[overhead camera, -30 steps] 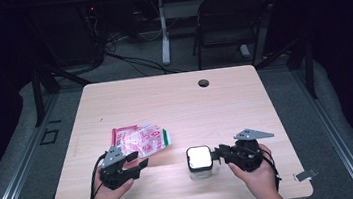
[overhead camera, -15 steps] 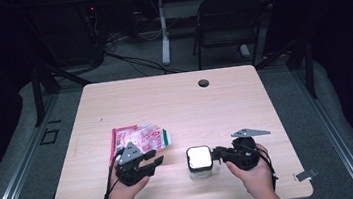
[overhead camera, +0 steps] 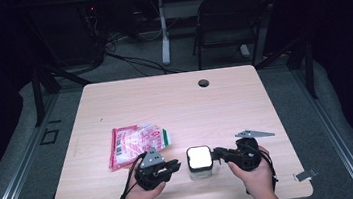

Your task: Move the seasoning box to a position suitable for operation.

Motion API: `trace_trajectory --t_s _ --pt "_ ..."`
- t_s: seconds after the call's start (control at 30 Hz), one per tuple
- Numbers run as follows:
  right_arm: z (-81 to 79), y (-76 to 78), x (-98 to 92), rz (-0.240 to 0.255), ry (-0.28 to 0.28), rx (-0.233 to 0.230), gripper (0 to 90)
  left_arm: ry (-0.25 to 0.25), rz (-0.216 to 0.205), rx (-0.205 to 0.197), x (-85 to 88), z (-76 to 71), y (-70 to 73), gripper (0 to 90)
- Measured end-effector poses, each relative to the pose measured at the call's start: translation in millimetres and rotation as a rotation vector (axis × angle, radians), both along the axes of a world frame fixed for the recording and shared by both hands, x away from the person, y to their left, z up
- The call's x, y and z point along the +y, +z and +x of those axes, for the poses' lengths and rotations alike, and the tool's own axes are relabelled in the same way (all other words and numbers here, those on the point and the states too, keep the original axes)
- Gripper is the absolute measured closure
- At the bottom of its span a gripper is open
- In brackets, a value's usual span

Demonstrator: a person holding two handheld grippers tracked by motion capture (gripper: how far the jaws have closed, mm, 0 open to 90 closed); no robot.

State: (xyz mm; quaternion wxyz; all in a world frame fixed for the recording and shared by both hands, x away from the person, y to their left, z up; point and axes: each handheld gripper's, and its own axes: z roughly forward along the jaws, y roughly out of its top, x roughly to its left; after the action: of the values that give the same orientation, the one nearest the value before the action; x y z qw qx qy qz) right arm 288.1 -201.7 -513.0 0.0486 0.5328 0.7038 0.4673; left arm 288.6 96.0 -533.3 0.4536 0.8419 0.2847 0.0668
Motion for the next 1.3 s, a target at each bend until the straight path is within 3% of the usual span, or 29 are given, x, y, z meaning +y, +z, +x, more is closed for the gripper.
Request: trace_trajectory --t_s 0.23,0.47,0.63,0.8,1.1,1.23,1.3 --pt "-1.0 -2.8 -2.4 0.033 -0.016 0.009 83.4 -0.053 0.027 0.014 -12.6 -5.1 -4.0 87.0" --pt "-1.2 -3.5 -2.7 0.044 -0.015 0.008 83.4 -0.067 0.026 0.016 -16.2 -5.2 -3.4 89.1" --pt "-1.4 -4.2 -2.7 0.047 -0.018 0.003 83.4 -0.047 0.025 0.016 -17.6 -4.3 -3.4 89.9" --pt "-1.8 -4.3 -2.7 0.051 -0.021 0.004 83.4 -0.059 0.001 0.021 -16.2 -3.4 0.2 89.9" --pt "-2.5 -4.7 -3.1 0.06 -0.031 0.008 83.5 -0.061 -0.006 0.001 -19.0 -3.5 8.1 89.8" --pt "-2.3 -3.1 -3.0 0.038 -0.027 0.003 80.6 -0.064 -0.01 -0.008 -19.9 -3.4 11.0 89.5" --pt "-4.5 0.8 -1.8 0.01 -0.019 -0.021 78.5 -0.066 -0.013 -0.009 -19.8 -3.4 12.3 89.1"
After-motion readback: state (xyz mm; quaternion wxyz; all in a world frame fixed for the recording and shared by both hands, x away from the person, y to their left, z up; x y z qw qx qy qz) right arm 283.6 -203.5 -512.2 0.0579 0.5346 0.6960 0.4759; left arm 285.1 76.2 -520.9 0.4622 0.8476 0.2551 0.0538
